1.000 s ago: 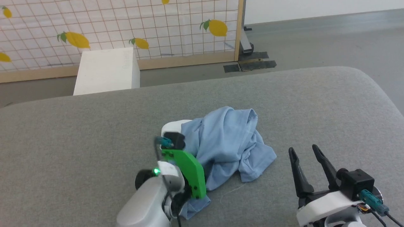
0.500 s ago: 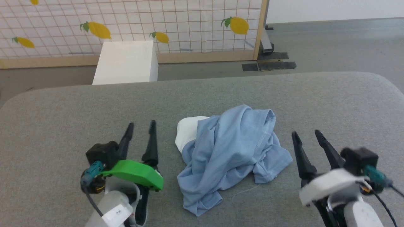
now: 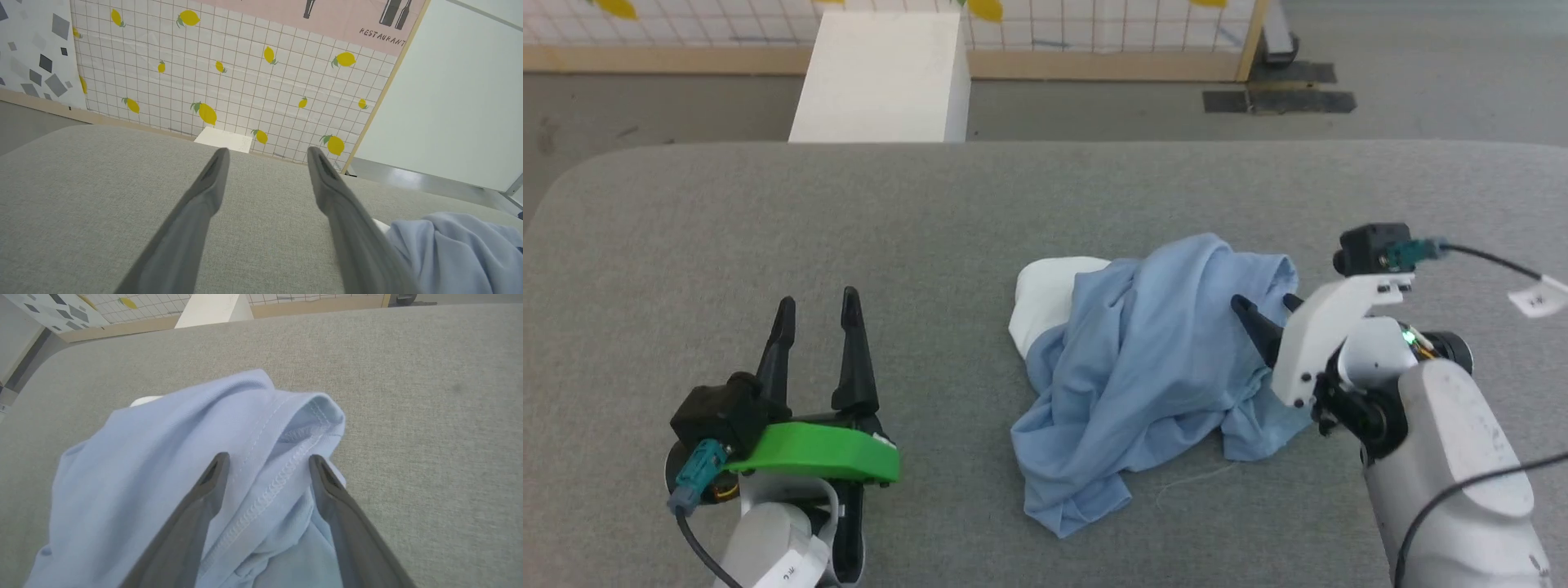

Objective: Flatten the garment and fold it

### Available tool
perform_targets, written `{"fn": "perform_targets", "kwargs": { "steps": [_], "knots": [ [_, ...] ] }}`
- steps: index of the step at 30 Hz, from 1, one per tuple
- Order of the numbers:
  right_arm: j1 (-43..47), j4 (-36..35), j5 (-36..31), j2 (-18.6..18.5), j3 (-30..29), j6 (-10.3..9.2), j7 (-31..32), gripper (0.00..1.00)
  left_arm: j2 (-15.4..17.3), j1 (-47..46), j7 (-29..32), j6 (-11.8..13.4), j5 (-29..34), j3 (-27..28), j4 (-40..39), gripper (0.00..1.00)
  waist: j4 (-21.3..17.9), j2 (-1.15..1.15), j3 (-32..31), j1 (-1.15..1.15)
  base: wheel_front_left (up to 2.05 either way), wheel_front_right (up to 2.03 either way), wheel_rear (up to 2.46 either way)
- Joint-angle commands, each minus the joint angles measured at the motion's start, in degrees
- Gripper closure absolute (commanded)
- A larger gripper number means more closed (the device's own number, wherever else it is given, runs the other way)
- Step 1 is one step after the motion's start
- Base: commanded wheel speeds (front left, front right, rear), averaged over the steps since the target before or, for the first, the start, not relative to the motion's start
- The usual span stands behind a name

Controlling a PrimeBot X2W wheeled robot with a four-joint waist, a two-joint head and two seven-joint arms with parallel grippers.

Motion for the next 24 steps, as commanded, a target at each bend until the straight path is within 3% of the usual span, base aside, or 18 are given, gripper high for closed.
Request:
{"fn": "perform_targets", "kwargs": {
  "steps": [1, 2, 3, 4, 5, 6, 10, 16, 24],
  "knots": [
    [-1.65, 1.09, 0.22, 0.04, 0.38, -0.09, 0.75, 0.0, -0.52, 0.81, -0.2, -0.74, 0.46, 0.58, 0.15, 0.0, 1.7, 0.0, 1.62, 0.0, 0.0, 0.0, 0.0],
    [-2.46, 1.96, 0.98, 0.04, 0.73, -0.09, 1.08, 0.0, -0.76, 0.88, -0.2, -1.15, 0.71, 0.91, 0.43, 0.0, 1.82, 0.0, 1.7, 0.0, 0.0, 0.0, 0.0],
    [-2.97, 2.51, 1.74, 0.04, 1.03, -0.09, 1.03, 0.26, -0.91, 0.9, -0.2, -1.42, 0.91, 1.16, 0.6, 0.0, 1.91, 0.0, 1.69, 0.0, 0.0, 0.0, 0.0],
    [-3.42, 2.99, 2.62, 0.04, 1.57, -0.09, 0.52, 0.64, -1.08, 1.0, -0.2, -1.7, 1.0, 1.43, 0.95, 0.0, 1.99, 0.0, 1.5, 0.0, 0.0, 0.0, 0.0],
    [-3.56, 3.37, 3.64, 0.04, 1.89, -0.09, -0.05, 0.78, -1.18, 1.1, -0.2, -1.89, 1.09, 1.61, 1.25, 0.0, 1.99, 0.0, 1.23, 0.0, 0.0, 0.0, 0.0],
    [-3.52, 3.56, 4.9, 0.04, 2.65, -0.09, -1.01, 1.0, -1.27, 1.28, -0.2, -2.11, 1.18, 1.86, 1.6, 0.0, 1.92, 0.0, 0.74, 0.0, 0.0, 0.0, 0.0],
    [-0.29, 2.07, 9.43, 0.04, 6.04, -0.09, -3.13, 1.0, -1.46, 2.58, -0.2, -2.74, 1.27, 2.53, 2.81, 0.0, 1.16, 0.0, -1.79, 0.0, 0.0, 0.0, 0.0],
    [13.8, -9.53, 11.96, 0.04, 8.33, -0.09, -0.09, 1.0, -1.52, 5.06, -0.2, -3.04, 0.75, 2.49, 4.02, 0.0, -0.57, 0.0, -6.08, 0.0, 0.0, 0.0, 0.0],
    [39.15, -27.9, 3.57, 0.04, -5.98, -0.09, 13.23, 1.0, -1.53, 7.46, -0.2, -3.07, 0.47, 3.02, 3.94, 0.0, -3.65, 0.0, -8.88, 0.0, 0.0, 0.0, 0.0]
  ]
}}
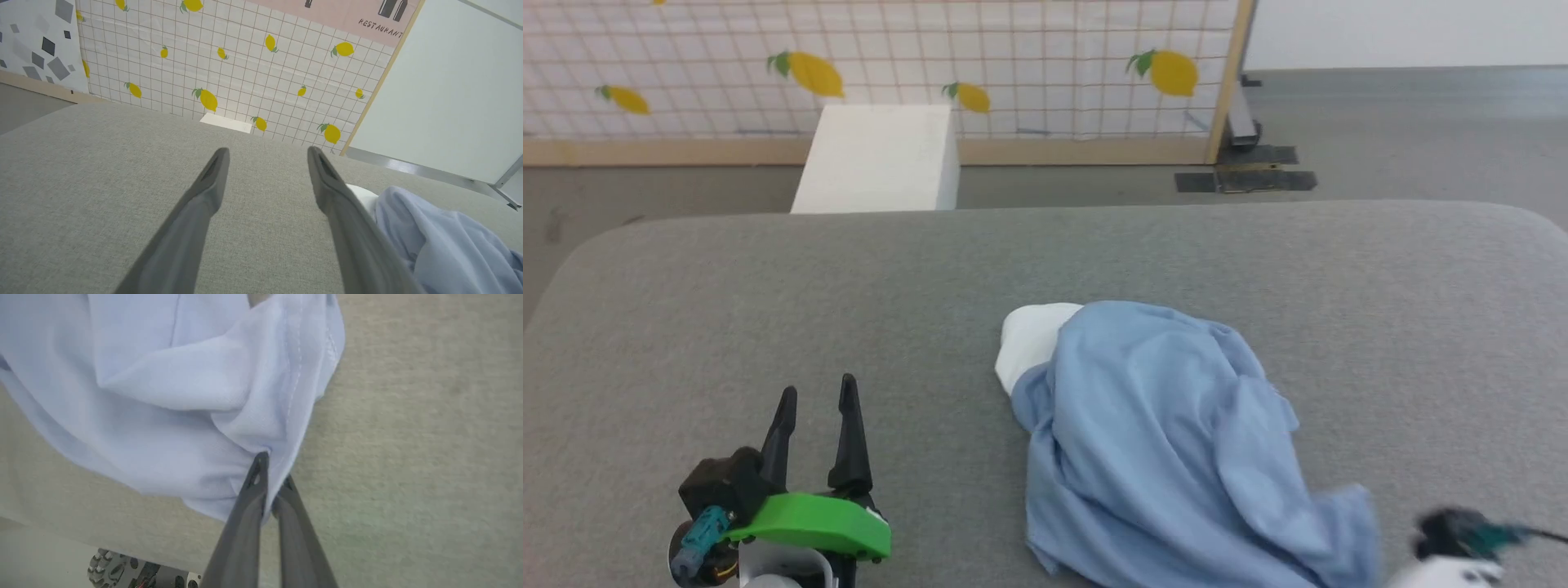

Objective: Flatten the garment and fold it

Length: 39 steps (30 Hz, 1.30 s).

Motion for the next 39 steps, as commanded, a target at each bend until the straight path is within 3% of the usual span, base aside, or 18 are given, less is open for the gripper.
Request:
{"fn": "perform_targets", "kwargs": {
  "steps": [1, 6, 8, 9, 14, 19, 26, 31, 32, 39],
  "knots": [
    [2.11, -2.01, -2.66, -0.06, -3.09, -0.09, 1.15, 1.0, -0.26, 0.73, -0.2, -0.28, -0.05, 0.03, 0.01, 0.0, -2.29, 0.0, -1.44, 0.0, 0.0, 0.0, 0.0],
    [4.89, -5.34, -6.23, -0.06, -11.84, -0.09, 0.38, 1.0, -0.26, 0.45, -0.2, -0.46, -0.13, -0.22, 0.55, 0.0, -4.04, 0.0, -1.23, 0.0, 0.0, 0.0, 0.0],
    [4.39, -5.32, -6.17, -0.06, -13.08, -0.09, -1.35, 0.43, -0.26, 0.11, -0.2, -0.32, -0.56, -0.55, 0.99, 0.0, -4.65, 0.0, -1.04, 0.0, 0.0, 0.0, 0.0],
    [3.76, -5.36, -5.87, -0.06, -13.65, -0.09, -3.28, 0.0, -0.26, -0.14, -0.2, -0.19, -0.81, -0.93, 1.37, 0.0, -4.96, 0.0, -0.88, 0.0, 0.0, 0.0, 0.0],
    [-0.28, -5.65, -4.93, -0.06, -12.39, -0.09, -16.35, 0.0, -0.27, -3.16, 0.05, 1.47, -2.63, -4.53, 5.29, 0.0, -6.04, 0.0, 0.5, 0.0, 0.0, 0.0, 0.0],
    [-3.25, -4.56, -7.27, -0.06, -8.18, -0.09, -29.46, 0.0, -0.27, -9.93, 4.56, 4.47, -5.61, -10.44, 11.63, 0.0, -7.01, 0.0, 2.44, 0.0, 0.0, 0.0, 0.0],
    [-6.17, -0.43, -6.13, -0.06, -2.7, -0.09, -35.01, 0.0, -0.27, -18.5, 20.85, 9.62, -9.1, -17.93, 23.5, 0.0, -9.2, 0.0, 4.97, 0.0, 0.0, 0.0, 0.0],
    [-7.19, 1.14, -5.73, -0.06, -0.7, -0.09, -36.07, 0.0, -0.27, -20.2, 31.77, 9.65, -12.36, -21.33, 27.3, 0.02, -10.13, 0.0, 6.01, 0.0, 0.0, 0.0, 0.0],
    [-7.4, 1.55, -5.22, -0.06, -0.28, -0.09, -36.35, 0.0, -0.27, -20.26, 33.36, 8.59, -13.14, -22.03, 26.82, 1.0, -10.18, 0.0, 6.24, 0.0, 0.0, 0.0, 0.0],
    [-8.55, 1.71, -5.09, -0.06, -0.16, -0.09, -37.84, 0.0, 2.54, -18.95, 18.78, 10.81, -13.28, -15.72, 19.49, 1.0, -8.22, 0.0, 6.01, 0.0, 0.0, 0.0, 0.0]
  ]
}}
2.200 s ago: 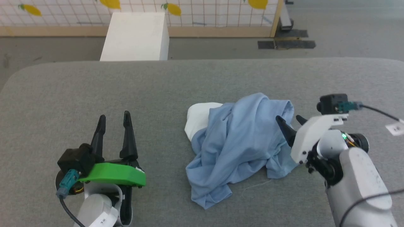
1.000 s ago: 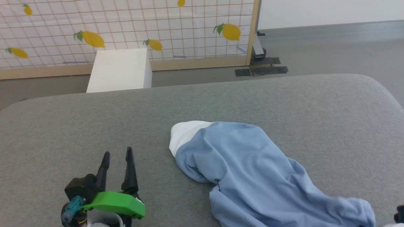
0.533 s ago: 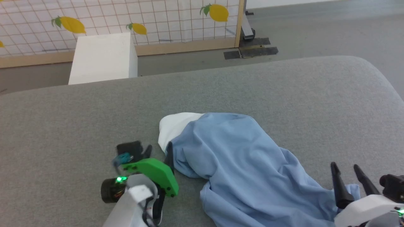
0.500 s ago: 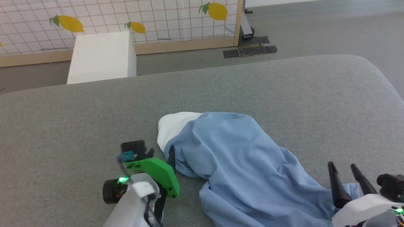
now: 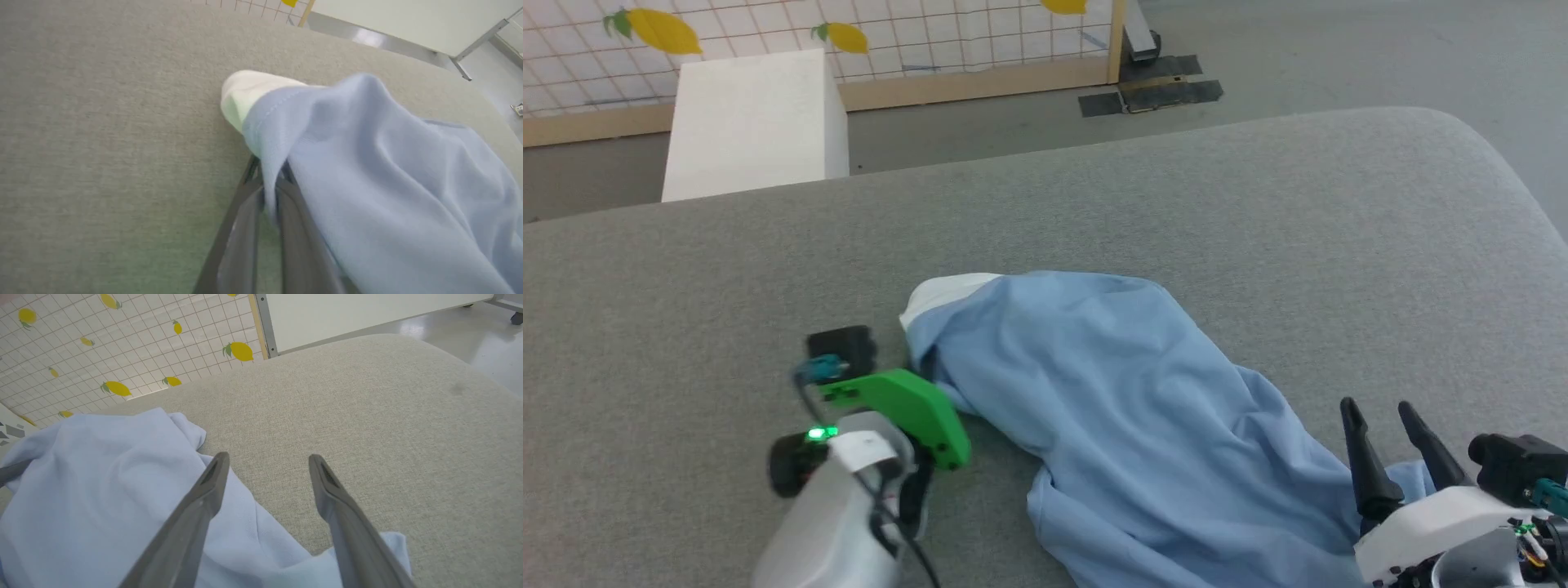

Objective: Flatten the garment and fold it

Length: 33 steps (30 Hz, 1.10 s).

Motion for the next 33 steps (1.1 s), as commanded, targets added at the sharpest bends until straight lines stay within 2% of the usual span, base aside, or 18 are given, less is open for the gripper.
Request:
{"fn": "perform_targets", "kwargs": {
  "steps": [1, 7, 11, 12, 13, 14, 19, 25, 27, 33],
  "knots": [
    [-1.46, -0.16, -0.03, 0.01, 0.0, -0.09, -0.85, 0.0, 1.97, 1.54, -2.31, 0.93, -0.54, 1.75, -1.31, 1.0, 1.32, 0.0, -0.58, 0.0, 0.0, 0.0, 0.0],
    [-3.08, -0.06, -1.33, 0.01, -0.35, -0.09, -3.02, 0.0, 7.15, 7.4, -6.81, 3.75, -1.7, 7.96, -8.15, 1.0, 4.84, 0.0, -1.67, 0.0, 0.0, 0.0, 0.0],
    [-4.09, 0.66, -2.97, 0.01, 0.94, -0.09, -2.36, 0.0, 9.15, 12.44, -5.55, 4.84, -3.38, 10.37, -10.55, 1.0, 7.6, 0.0, -2.17, 0.0, 0.0, 0.0, 0.0],
    [-4.56, 0.96, -3.47, 0.01, 1.52, -0.09, -2.02, 0.0, 9.25, 13.76, -4.71, 5.03, -4.08, 10.73, -10.75, 0.8, 8.33, 0.0, -2.24, 0.0, 0.0, 0.0, 0.0],
    [-5.0, 1.25, -3.81, 0.01, 1.88, -0.09, -1.78, 0.0, 9.3, 14.67, -4.2, 4.97, -4.38, 10.69, -10.91, 0.51, 9.03, 0.0, -2.34, 0.0, 0.0, 0.0, 0.0],
    [-5.67, 1.69, -4.23, 0.01, 2.43, -0.09, -1.44, 0.0, 9.16, 15.71, -3.79, 4.92, -4.88, 10.76, -11.09, 0.0, 9.84, 0.0, -2.37, 0.0, 0.0, 0.0, 0.0],
    [-10.22, 4.24, -6.32, 0.01, 5.55, -0.09, -0.8, 0.0, 6.91, 18.52, -5.69, 2.99, -6.95, 10.61, -12.29, 0.0, 13.5, 0.0, -2.03, 0.0, 0.0, 0.0, 0.0],
    [-18.95, 11.9, -9.29, -0.65, 8.87, -0.09, 1.58, 0.0, 4.44, 18.37, -17.68, -0.21, -4.17, 10.43, -13.93, 0.0, 18.31, 0.0, -0.43, 0.0, 0.0, 0.0, 0.0],
    [-21.89, 15.68, -9.74, -1.15, 8.77, -0.09, 4.39, 0.0, 3.59, 17.48, -19.08, -1.17, -2.55, 10.49, -14.22, 0.0, 20.02, 0.0, 0.31, 0.0, 0.0, 0.0, 0.0],
    [-30.25, 26.86, -10.92, -1.99, 5.86, -0.09, 18.85, 0.0, 0.27, 15.52, -19.68, -3.36, 3.26, 13.48, -17.79, 0.0, 24.09, 0.0, 3.44, 0.0, 0.0, 0.0, 0.0]
  ]
}}
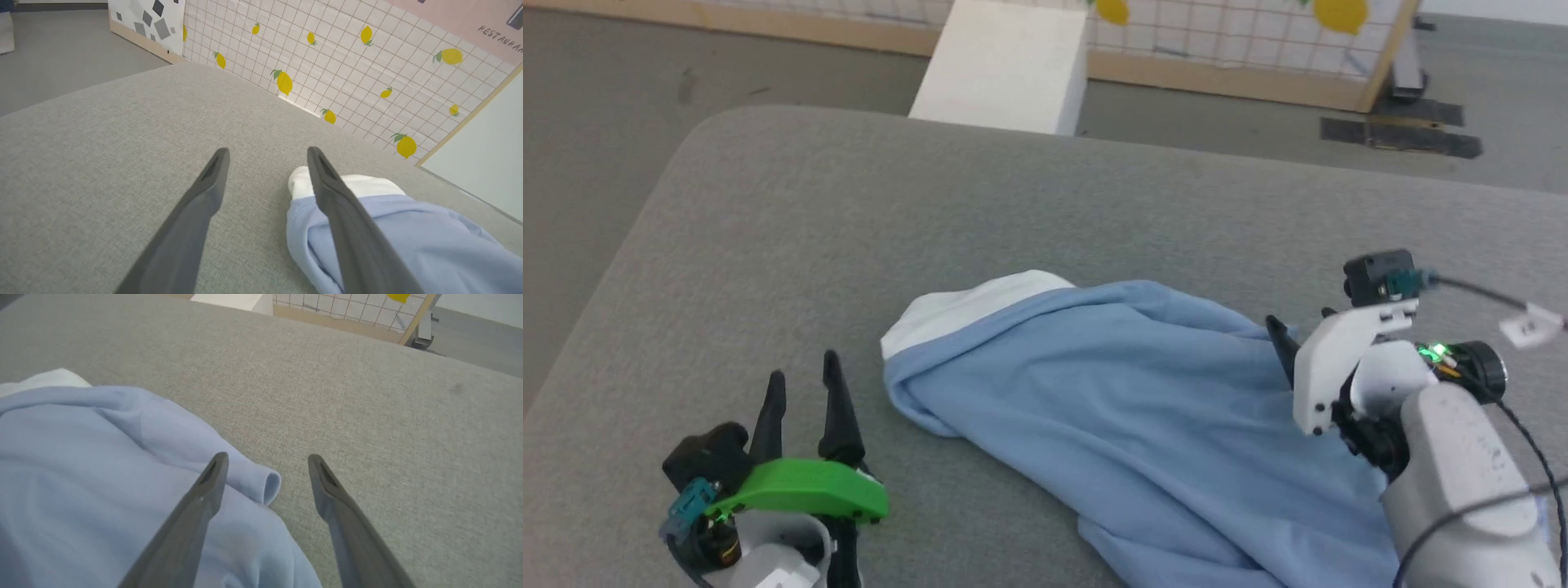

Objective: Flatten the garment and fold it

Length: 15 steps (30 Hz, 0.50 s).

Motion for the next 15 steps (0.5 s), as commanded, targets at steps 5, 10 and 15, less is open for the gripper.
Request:
{"fn": "perform_targets", "kwargs": {
  "steps": [5, 10, 15],
  "knots": [
    [-5.25, 5.45, -1.22, -0.89, 0.25, -0.09, 12.57, 0.0, -1.81, -1.59, -0.21, -2.24, 2.79, 1.18, -0.71, 0.0, 4.57, 0.0, 4.67, 0.0, 0.0, 0.0, 0.0],
    [-5.96, 6.43, 1.45, -1.93, 3.1, -0.09, 23.41, 1.0, -2.12, -1.47, -0.22, -2.97, 2.89, 1.58, -0.65, 0.0, 4.28, 0.0, 4.99, 0.0, 0.0, 0.0, 0.0],
    [-6.28, 0.7, 3.61, -3.66, 2.52, -0.09, 17.11, 1.0, -2.15, -1.77, -0.22, -2.64, 2.52, 1.47, -0.88, 0.0, 2.48, 0.0, 4.1, 0.0, 0.0, 0.0, 0.0]
  ]
}}
